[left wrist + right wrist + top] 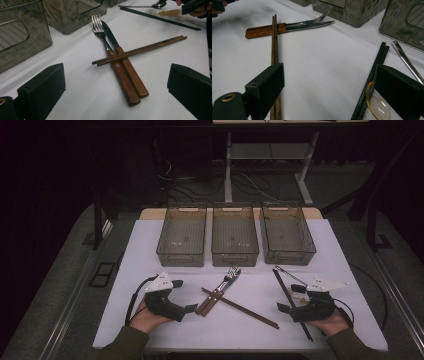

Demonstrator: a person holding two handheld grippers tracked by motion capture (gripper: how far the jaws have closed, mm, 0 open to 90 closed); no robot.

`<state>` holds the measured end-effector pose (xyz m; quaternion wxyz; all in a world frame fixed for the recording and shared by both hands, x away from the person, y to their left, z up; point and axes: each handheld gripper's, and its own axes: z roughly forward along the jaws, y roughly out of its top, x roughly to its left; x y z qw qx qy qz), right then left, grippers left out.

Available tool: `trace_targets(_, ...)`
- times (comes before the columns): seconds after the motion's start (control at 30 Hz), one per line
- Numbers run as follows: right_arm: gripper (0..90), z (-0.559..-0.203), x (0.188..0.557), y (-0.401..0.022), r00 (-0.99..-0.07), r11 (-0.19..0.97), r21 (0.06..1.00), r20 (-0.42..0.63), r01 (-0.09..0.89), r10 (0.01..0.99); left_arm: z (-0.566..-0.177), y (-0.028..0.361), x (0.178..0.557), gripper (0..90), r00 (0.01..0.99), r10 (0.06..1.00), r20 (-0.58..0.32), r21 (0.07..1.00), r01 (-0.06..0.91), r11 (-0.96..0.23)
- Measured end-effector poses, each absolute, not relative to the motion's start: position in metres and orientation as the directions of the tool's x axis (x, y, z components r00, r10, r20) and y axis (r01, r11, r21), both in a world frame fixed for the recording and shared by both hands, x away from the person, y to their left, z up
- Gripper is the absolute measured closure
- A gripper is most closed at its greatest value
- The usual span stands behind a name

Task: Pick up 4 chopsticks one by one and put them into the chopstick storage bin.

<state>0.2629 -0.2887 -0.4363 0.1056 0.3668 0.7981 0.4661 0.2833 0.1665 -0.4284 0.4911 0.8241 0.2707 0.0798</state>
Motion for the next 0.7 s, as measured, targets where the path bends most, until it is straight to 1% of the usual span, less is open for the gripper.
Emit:
trace_targets(0.43,10.0,-0.428,0.273,-0.292,-0.685,0.281,0.816,0.181,0.505,0.706,-0.431,0.167,0.282,0.0,0.827,0.543,-0.145,0.842,0.391,-0.372)
trace_targets(0.5,13.7,-0.425,0.275,-0.292,-0.681,0.278,0.813,0.185,0.511,0.709,-0.432,0.167,0.282,0.0,0.824,0.547,-0.148,0.836,0.400,-0.376)
trace_targets(0.7,15.1,-0.421,0.282,-0.291,-0.676,0.290,0.802,0.182,0.523,0.714,-0.433,0.165,0.280,0.0,0.829,0.540,-0.148,0.827,0.403,-0.392)
